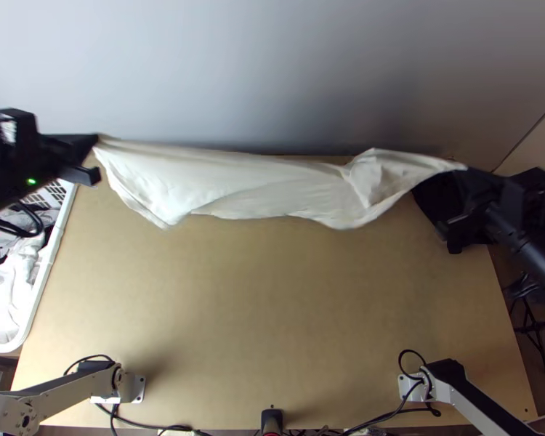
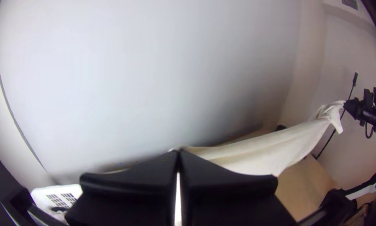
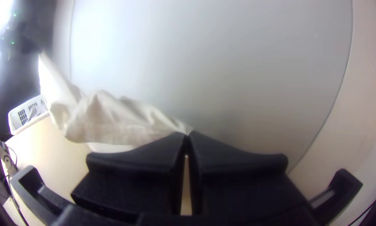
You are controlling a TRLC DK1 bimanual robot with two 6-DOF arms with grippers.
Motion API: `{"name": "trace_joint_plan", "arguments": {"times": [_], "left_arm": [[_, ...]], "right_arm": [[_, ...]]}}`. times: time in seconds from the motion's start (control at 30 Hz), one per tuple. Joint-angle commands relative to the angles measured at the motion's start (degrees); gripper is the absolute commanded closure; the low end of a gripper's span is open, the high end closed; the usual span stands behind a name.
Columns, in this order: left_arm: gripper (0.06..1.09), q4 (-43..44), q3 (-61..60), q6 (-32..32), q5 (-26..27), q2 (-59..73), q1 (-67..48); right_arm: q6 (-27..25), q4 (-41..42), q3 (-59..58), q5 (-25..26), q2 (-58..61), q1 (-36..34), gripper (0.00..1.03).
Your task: Fold the t-shirt
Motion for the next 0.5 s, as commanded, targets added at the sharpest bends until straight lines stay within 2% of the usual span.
{"name": "trace_joint_plan", "arguments": {"times": [0.0,0.27,0.47], "left_arm": [[1.05,2.90,10.85,-0.74,-0.10,0.66,3.87],[1.05,6.50,13.66,-0.39,-0.45,-1.45,6.85],[1.05,6.15,13.49,4.01,-0.54,-3.56,7.29]], "right_arm": [[1.20,0.77,11.41,0.20,4.26,-1.30,1.00],[2.17,4.29,18.09,3.19,6.98,-2.01,1.00],[3.84,8.51,23.10,6.44,9.27,-2.01,1.00]]}}
